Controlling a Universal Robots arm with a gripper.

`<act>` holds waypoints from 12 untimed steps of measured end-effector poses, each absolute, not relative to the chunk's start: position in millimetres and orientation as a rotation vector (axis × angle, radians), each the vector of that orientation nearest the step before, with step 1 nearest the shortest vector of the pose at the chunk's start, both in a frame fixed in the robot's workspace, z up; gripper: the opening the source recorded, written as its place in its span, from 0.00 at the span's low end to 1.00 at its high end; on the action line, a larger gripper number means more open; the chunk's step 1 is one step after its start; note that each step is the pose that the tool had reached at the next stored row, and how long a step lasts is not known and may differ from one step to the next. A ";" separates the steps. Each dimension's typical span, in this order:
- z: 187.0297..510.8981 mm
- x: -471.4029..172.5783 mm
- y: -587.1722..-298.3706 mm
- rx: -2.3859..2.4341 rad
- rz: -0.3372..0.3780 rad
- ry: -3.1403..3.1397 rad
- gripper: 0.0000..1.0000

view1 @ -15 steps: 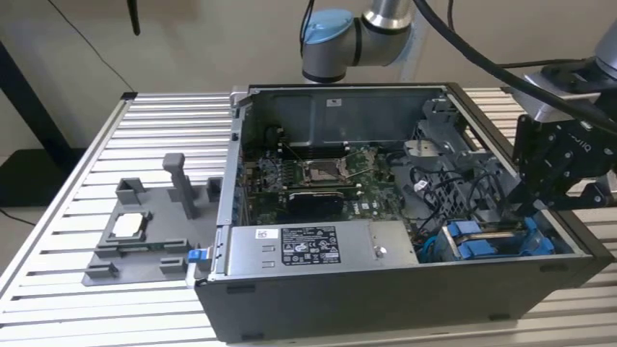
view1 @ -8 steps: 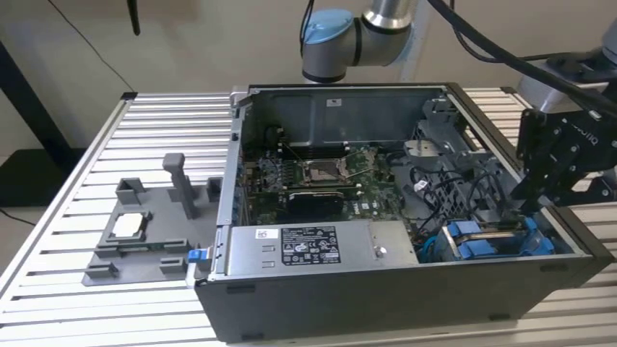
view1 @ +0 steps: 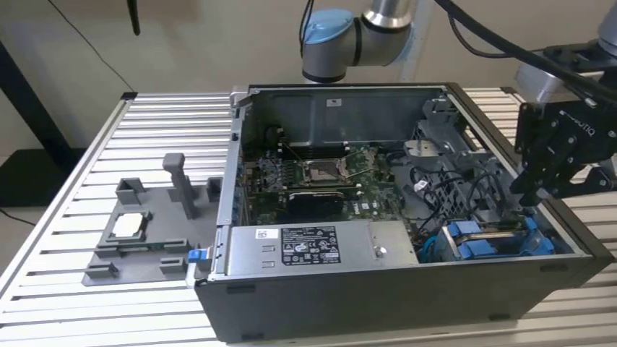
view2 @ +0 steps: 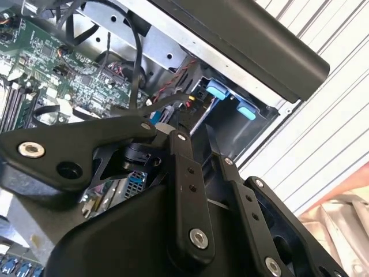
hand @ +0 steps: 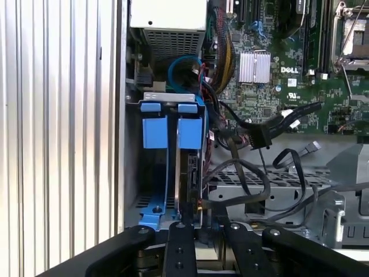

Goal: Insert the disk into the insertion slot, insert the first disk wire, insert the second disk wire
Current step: 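Insert the first disk wire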

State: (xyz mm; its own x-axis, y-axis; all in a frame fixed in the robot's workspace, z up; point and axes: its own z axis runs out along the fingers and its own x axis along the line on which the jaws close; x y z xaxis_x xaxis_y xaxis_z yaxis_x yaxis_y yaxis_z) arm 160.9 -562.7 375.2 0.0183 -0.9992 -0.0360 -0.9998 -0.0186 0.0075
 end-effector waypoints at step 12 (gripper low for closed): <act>379.6 160.9 -534.1 -2.248 0.004 2.207 0.27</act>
State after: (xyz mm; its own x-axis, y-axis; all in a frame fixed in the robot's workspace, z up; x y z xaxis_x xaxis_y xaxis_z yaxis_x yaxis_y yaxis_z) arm 160.9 -534.1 379.6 0.0183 -0.9998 0.0046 -0.9998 -0.0183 0.0083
